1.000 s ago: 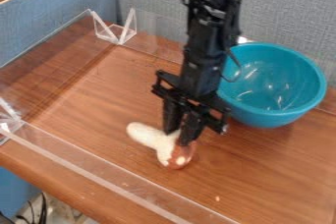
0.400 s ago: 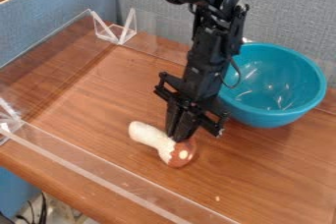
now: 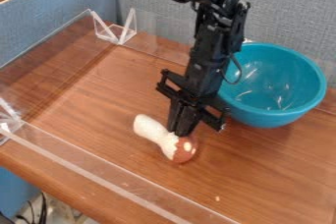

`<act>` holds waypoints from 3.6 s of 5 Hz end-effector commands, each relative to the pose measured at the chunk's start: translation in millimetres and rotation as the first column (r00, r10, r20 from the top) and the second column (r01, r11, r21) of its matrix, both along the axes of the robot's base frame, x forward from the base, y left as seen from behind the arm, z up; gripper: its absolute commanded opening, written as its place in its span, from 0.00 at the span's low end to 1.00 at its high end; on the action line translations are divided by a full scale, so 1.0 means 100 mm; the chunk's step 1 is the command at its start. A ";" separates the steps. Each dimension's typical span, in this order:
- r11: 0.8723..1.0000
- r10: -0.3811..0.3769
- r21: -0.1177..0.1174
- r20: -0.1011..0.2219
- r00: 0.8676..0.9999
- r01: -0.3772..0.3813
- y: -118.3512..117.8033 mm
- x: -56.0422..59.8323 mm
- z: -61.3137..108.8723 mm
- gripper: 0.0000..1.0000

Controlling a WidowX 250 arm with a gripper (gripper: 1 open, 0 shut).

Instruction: Put the mushroom in the blue bowl

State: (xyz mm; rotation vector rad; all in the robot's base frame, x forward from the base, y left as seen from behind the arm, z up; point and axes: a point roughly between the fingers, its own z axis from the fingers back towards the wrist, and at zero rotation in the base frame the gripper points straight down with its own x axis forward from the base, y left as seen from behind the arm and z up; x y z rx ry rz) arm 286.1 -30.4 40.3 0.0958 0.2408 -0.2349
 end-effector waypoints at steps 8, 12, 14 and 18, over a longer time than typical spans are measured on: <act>0.995 -0.072 0.058 -0.059 0.996 0.075 -0.13 0.12 -0.07 1.00; 0.993 0.077 0.091 -0.096 0.992 -0.068 -0.14 0.26 -0.03 0.00; 0.997 0.033 0.070 -0.096 0.995 -0.026 -0.13 0.09 0.10 0.00; 0.997 0.069 0.035 -0.102 0.992 -0.066 -0.09 -0.22 0.32 0.00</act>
